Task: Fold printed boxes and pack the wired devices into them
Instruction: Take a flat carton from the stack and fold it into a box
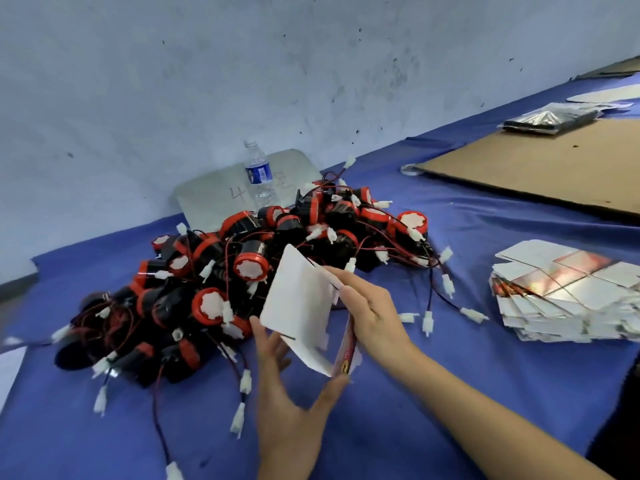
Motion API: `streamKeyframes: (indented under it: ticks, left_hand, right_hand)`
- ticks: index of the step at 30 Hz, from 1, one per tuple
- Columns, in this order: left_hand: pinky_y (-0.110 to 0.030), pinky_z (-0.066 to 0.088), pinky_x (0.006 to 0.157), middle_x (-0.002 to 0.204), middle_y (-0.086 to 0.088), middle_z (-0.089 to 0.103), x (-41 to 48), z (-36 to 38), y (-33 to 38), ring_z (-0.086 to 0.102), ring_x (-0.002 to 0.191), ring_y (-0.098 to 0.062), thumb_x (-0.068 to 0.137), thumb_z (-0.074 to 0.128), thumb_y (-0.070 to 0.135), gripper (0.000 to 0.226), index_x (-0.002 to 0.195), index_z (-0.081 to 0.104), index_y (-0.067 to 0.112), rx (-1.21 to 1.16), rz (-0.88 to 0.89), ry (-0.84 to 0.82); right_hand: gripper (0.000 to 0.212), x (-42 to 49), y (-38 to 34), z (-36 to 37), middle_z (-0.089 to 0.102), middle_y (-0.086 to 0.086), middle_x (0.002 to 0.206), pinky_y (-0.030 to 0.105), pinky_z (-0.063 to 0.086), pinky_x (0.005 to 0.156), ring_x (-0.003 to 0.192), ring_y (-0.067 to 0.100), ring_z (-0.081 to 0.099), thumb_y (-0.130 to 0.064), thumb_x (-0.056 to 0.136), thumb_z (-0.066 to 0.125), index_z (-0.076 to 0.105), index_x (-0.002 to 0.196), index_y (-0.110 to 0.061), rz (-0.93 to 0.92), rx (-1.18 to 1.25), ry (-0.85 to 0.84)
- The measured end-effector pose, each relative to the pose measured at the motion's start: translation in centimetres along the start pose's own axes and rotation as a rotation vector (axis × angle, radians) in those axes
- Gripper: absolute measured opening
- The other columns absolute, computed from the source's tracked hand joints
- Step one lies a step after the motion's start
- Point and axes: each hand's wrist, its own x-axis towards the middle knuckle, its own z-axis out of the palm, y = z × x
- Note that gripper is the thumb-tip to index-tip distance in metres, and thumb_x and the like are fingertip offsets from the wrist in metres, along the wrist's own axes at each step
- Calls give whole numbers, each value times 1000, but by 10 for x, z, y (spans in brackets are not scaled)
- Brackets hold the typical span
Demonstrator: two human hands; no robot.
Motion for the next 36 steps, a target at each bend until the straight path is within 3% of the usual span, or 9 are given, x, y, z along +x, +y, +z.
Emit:
streamKeyframes:
  ticks: [4,7,14,19,23,27,29,33,36]
  left_hand:
    - [-42,44,102,129,28,51,7,-7,-5,55,119,-6,75,73,23,97,133,13,74,29,-13,222]
    - [-44,37,110,145,-2,45,11,-11,-2,49,129,-22,72,62,37,93,128,1,78,10,-48,277]
    - [-9,50,77,141,11,42,6,-6,-2,59,107,7,79,66,28,89,128,12,78,-108,1,164]
    - [-24,53,83,150,11,39,10,-7,-1,50,127,-7,89,62,20,70,129,33,69,-368,-124,202]
    - [-39,51,83,121,5,66,16,-11,-2,65,105,-15,93,46,18,37,119,61,39,-620,-279,316]
    - [-27,55,55,93,1,74,20,-20,1,71,77,-17,99,35,27,36,93,71,26,-758,-454,352]
    - [-31,52,52,91,-3,73,22,-24,3,67,75,-23,97,38,31,32,92,69,22,-712,-515,349]
    - [-27,42,39,95,-4,73,20,-28,6,66,70,-24,91,32,59,54,108,66,22,-676,-557,224]
    - [-30,49,43,107,1,74,18,-29,10,70,88,-26,74,32,71,68,122,61,32,-680,-583,85]
  right_hand:
    - [39,-10,-4,1,69,11,108,37,49,89,102,24,63,-25,94,36,66,111,-7,122,139,-205]
    - [41,-20,-7,12,68,10,112,26,48,91,105,13,64,-28,96,37,63,115,-3,180,221,-381]
    - [48,-17,-13,14,57,-1,131,20,48,90,113,5,59,-43,88,42,44,135,-31,256,376,-258]
    - [45,-13,-7,7,39,-5,145,33,45,105,128,14,48,-33,95,50,41,138,-39,310,295,-289]
    - [35,-12,-4,4,26,-16,149,10,37,100,139,-2,26,-10,99,47,57,126,-30,196,219,-335]
    - [64,-16,-11,4,22,-15,154,28,38,109,141,-2,23,9,67,36,64,115,-22,19,166,-408]
    - [66,-16,-12,2,16,-15,157,43,37,111,143,1,22,10,69,37,61,124,-19,25,154,-503]
    - [58,-21,-8,-2,22,-31,152,60,-3,116,145,-4,-5,-32,84,62,44,136,-51,46,-41,-584]
    - [52,-20,-12,-1,28,-36,144,59,-15,113,144,-6,2,-64,84,46,30,135,-64,17,-115,-491]
